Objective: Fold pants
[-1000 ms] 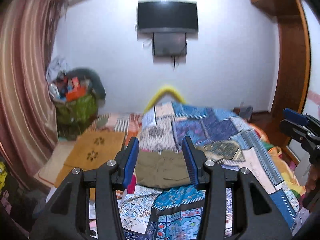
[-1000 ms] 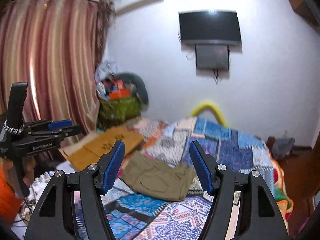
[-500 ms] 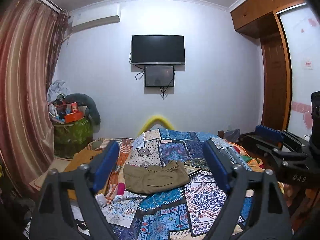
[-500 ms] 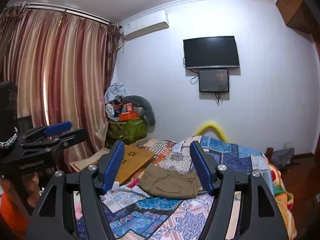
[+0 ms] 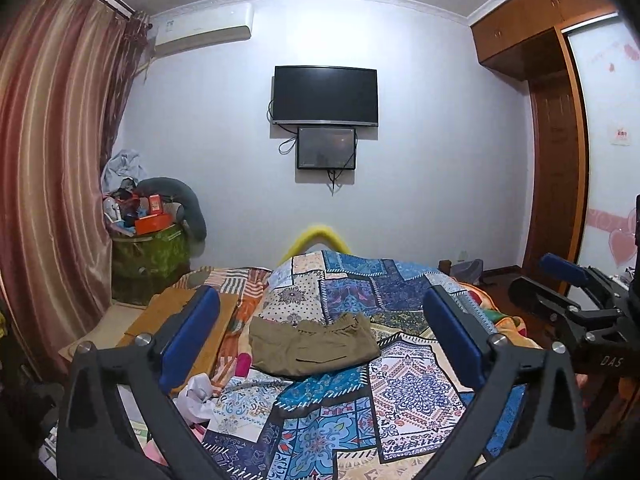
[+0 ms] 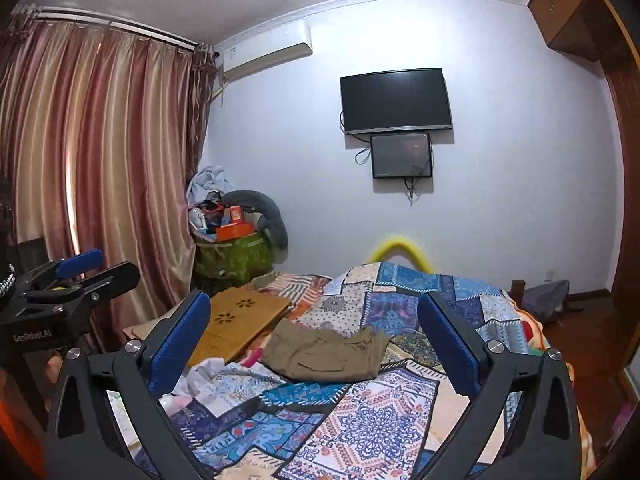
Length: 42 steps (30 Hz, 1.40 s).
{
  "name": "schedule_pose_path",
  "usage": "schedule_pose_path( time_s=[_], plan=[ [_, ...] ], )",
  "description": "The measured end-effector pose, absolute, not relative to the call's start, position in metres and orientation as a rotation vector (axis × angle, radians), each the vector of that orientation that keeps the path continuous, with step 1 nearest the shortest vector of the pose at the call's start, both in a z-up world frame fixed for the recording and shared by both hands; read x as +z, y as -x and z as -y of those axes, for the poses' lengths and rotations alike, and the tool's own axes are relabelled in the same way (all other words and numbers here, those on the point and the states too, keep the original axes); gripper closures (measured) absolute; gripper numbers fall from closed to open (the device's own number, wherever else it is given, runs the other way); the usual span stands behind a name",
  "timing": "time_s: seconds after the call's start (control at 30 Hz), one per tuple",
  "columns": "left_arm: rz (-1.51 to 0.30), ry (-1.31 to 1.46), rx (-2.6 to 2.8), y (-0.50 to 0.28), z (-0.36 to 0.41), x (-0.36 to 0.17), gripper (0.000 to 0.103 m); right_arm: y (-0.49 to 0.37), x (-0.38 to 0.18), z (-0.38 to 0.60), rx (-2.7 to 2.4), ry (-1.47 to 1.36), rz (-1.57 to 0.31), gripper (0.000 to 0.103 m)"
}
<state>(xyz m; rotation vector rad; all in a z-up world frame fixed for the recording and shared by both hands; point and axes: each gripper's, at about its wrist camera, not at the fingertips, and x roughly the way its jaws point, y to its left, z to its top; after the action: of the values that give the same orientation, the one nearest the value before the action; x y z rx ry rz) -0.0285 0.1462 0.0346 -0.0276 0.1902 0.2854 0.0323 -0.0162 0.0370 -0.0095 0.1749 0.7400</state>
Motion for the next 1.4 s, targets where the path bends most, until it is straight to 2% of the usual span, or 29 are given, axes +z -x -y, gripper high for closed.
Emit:
schedule_pose_path(
  time_s=[1.4],
  plan=[
    [-0.216,0.042,0.286,0.0213,-0.1448,0.0264,0.000,-0.0258,0.0325,0.0186,0.745,0.010,-0.186,0.000]
  ],
)
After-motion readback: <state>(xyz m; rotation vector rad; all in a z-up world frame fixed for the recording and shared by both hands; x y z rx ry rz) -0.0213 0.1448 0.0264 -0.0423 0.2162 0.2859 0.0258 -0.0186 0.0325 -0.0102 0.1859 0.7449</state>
